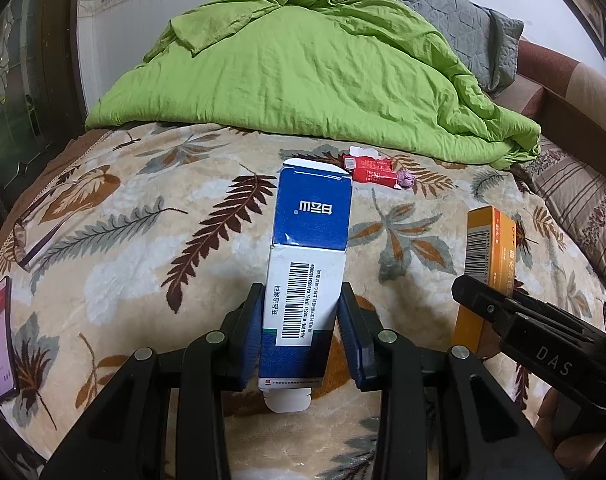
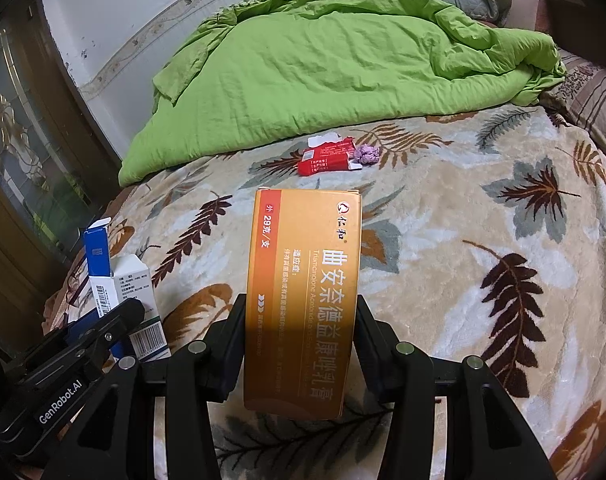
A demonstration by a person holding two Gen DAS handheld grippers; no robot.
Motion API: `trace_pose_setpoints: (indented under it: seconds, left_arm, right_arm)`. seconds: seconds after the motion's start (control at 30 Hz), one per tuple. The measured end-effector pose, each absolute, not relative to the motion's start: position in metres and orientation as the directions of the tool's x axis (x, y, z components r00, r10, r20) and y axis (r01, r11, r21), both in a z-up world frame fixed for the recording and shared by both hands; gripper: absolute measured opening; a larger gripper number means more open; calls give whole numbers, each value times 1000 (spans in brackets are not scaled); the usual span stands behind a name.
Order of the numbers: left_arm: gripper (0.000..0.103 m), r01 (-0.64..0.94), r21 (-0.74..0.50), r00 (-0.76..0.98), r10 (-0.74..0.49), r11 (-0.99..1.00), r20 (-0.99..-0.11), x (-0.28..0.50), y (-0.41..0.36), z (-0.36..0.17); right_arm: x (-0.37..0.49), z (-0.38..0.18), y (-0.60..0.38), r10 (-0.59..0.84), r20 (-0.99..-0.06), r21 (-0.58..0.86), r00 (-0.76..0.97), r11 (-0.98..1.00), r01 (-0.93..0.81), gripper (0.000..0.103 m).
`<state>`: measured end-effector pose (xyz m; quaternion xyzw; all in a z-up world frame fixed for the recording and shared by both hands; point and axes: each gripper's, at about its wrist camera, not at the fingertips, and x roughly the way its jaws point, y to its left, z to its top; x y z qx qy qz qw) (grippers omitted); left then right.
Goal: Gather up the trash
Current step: 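Lift the blue-and-white box with the left tool while the right tool lifts the orange box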
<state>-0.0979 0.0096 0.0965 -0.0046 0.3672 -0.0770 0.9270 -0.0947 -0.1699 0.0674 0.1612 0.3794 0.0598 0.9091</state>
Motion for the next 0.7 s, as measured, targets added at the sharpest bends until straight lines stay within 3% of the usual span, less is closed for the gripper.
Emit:
trace_pose_setpoints:
  seconds: [0.7]
  left_arm:
    - [35,201,-61,723,-190,978,-664,-106,-12,107]
  right_arm:
    - [-124,81,-194,251,-666,388,702,921,39,54]
